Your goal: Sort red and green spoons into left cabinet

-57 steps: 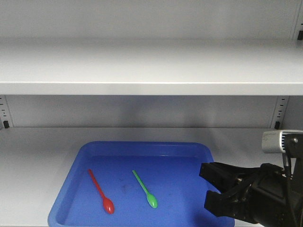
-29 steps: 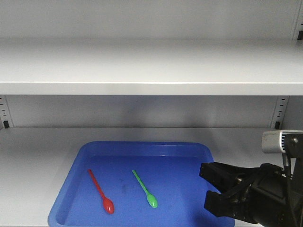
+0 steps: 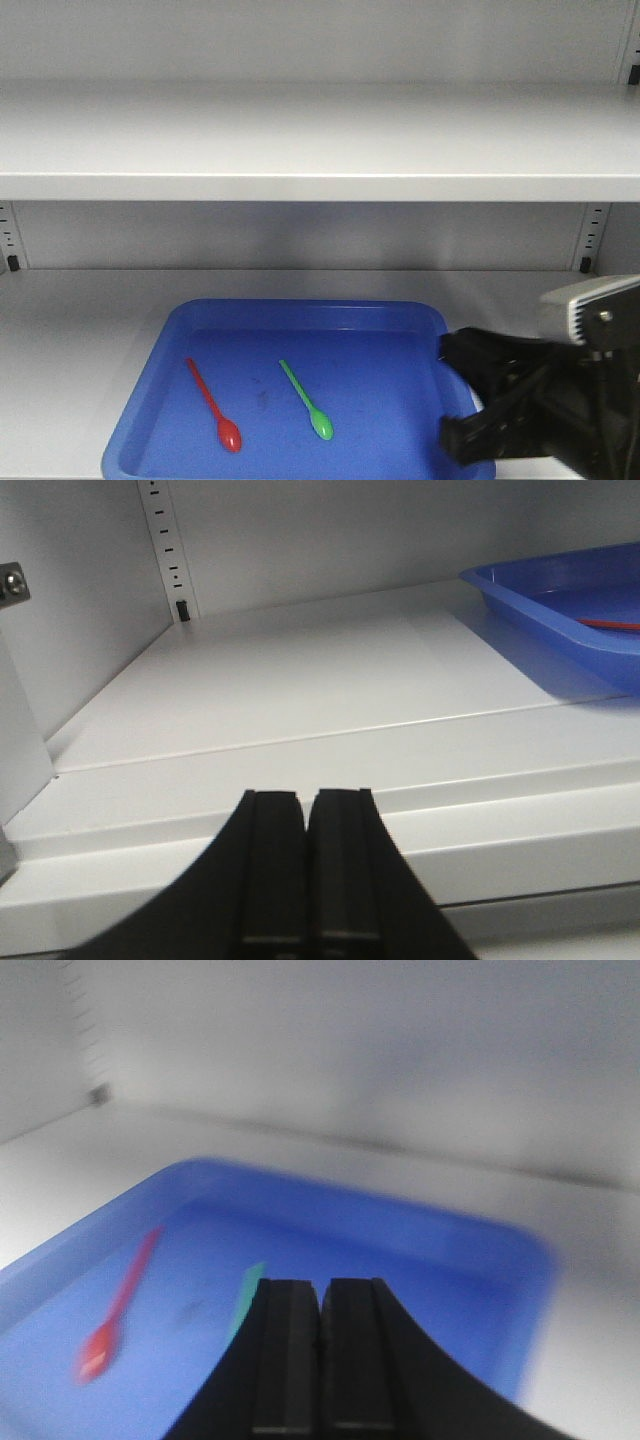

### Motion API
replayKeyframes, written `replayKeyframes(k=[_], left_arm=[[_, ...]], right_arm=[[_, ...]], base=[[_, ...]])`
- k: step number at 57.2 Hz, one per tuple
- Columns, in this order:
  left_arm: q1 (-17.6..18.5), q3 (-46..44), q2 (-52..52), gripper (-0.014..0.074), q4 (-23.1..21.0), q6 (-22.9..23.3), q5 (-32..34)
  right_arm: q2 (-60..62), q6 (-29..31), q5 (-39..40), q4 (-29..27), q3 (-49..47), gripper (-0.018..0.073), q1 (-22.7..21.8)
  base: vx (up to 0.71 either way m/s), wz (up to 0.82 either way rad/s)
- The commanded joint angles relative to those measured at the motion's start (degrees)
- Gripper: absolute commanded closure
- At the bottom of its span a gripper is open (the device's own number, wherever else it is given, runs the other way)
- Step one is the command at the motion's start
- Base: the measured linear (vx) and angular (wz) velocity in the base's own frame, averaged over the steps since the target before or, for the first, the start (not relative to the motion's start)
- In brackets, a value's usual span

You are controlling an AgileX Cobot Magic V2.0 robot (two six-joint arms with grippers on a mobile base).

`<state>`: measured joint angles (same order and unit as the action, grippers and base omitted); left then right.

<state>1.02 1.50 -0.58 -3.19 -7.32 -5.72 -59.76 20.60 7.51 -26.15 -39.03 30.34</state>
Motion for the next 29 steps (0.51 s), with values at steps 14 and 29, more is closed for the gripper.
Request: replayKeyframes(k=[14, 29], left_arm=[[0.0, 1.0, -1.1, 0.0597, 0.0, 0.6, 4.6], [0.0, 1.0, -1.1, 0.0597, 0.0, 0.6, 4.6]], right_arm=[[6.3, -16.8, 7.9, 21.7, 5.6, 0.0561, -11.6], [20.6, -15.1, 6.9, 21.6, 16.0, 0.0561, -20.1]], base=[[0.0, 0.0], [0.0, 0.0]])
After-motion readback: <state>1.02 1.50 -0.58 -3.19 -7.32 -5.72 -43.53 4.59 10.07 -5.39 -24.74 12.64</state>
